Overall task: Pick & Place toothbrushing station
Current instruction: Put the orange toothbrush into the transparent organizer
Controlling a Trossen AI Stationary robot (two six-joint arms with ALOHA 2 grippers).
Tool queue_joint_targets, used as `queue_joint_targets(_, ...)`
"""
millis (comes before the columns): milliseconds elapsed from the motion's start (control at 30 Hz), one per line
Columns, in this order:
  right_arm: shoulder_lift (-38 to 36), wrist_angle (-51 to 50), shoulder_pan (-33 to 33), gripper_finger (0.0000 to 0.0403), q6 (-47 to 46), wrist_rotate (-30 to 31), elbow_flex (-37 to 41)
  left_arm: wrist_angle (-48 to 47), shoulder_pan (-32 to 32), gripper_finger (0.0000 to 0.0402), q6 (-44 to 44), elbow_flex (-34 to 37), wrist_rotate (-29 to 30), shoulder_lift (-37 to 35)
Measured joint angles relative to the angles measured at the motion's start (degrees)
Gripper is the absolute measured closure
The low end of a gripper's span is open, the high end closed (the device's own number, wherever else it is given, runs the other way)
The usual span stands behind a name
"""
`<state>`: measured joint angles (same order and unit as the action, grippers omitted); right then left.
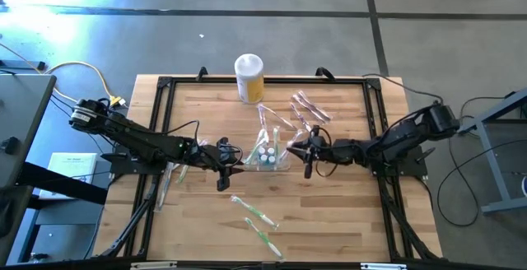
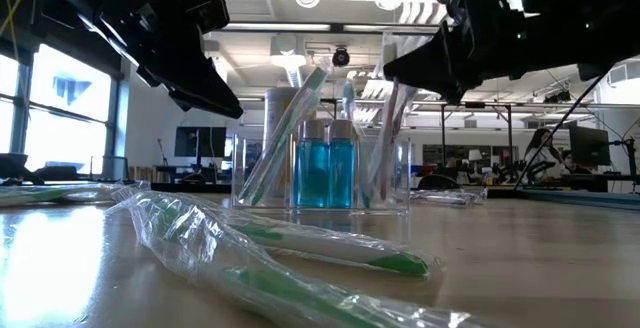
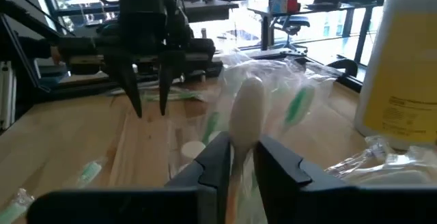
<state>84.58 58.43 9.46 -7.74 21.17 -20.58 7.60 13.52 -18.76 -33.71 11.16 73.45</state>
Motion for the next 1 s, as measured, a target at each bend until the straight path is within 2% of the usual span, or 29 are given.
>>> queue_joint_targets(233,0.11,-0.91,0.12,0.0275,0.01,-0.59,-0.02,0.0,0.0,0.0291,-1.64,0.0,-0.31,0.0)
queue_joint_targets(500,0.11,-0.77,0.28,0.0155,0.13,-0.55,-0.02,-0.02,0.0,0.0291,-1.08,0.0,-0.31,0.0)
queue_joint_targets(667,0.11,0.3,0.46,0.0093,3.73,-0.36,-0.02,-0.02,0.0,0.0291,-1.05,0.0,-0.32,0.0)
queue_joint_targets(833,-1.01,2.07,2.19,0.0065,10.36,1.45,-0.02,-0.35,0.0,0.0291,-1.07,0.0,-0.33,0.0)
queue_joint_targets(1000,-4.03,2.27,4.61,0.0062,16.52,9.68,-0.04,-0.59,0.0,0.0291,-1.32,0.0,-0.35,0.0)
